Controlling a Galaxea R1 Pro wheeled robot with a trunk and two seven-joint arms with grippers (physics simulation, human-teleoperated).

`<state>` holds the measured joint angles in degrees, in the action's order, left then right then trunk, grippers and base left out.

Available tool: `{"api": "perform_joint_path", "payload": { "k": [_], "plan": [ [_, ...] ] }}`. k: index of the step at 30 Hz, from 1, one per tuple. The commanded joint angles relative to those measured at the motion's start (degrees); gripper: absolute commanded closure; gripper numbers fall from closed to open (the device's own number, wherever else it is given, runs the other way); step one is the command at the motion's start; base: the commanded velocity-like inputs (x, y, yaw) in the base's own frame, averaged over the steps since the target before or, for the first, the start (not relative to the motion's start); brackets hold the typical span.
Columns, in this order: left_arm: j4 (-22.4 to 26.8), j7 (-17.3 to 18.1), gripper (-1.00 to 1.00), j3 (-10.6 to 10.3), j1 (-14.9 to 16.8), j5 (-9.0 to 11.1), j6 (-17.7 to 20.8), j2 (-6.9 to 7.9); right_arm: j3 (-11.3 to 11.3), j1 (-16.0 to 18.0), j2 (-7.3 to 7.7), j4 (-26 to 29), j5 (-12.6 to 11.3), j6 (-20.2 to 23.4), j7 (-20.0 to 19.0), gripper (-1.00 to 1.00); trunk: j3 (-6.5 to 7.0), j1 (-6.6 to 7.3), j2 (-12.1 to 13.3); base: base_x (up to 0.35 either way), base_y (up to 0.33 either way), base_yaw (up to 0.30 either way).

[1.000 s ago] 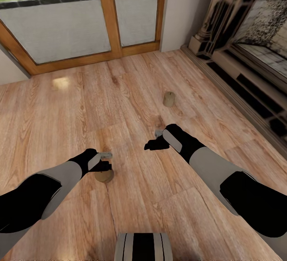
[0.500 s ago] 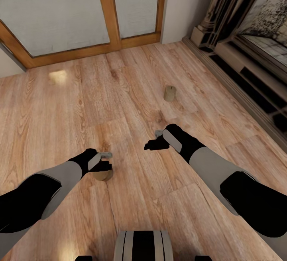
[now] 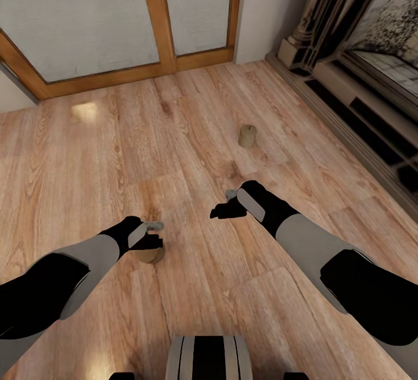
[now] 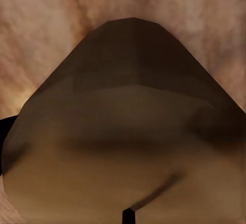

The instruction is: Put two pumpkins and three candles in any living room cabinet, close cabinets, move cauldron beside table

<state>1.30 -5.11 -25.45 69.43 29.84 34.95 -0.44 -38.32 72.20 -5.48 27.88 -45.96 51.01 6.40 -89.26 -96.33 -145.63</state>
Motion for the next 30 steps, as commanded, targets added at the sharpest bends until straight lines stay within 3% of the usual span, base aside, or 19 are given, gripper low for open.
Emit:
{"api": "perform_joint_path", "payload": {
  "k": [1,27,30],
  "plan": [
    [0.11,-0.42,1.0,-0.22,0.0,0.57,0.29,0.0,-0.32,0.05,0.03,0.07,-0.62,0.09,0.55,-1.0,-0.03,0.01,-0.01,0.0,0.0,0.0],
    [0.42,-0.38,1.0,-0.05,0.0,0.65,0.29,0.08,-0.26,0.05,0.03,0.05,-0.62,0.07,0.55,-1.0,-0.03,0.01,-0.01,0.0,0.0,0.0],
    [0.68,-0.35,1.0,-0.04,0.0,0.66,0.31,0.12,-0.26,0.05,0.03,0.04,-0.62,0.06,0.55,-1.0,0.63,0.09,0.03,0.0,0.0,0.0]
  ]
}}
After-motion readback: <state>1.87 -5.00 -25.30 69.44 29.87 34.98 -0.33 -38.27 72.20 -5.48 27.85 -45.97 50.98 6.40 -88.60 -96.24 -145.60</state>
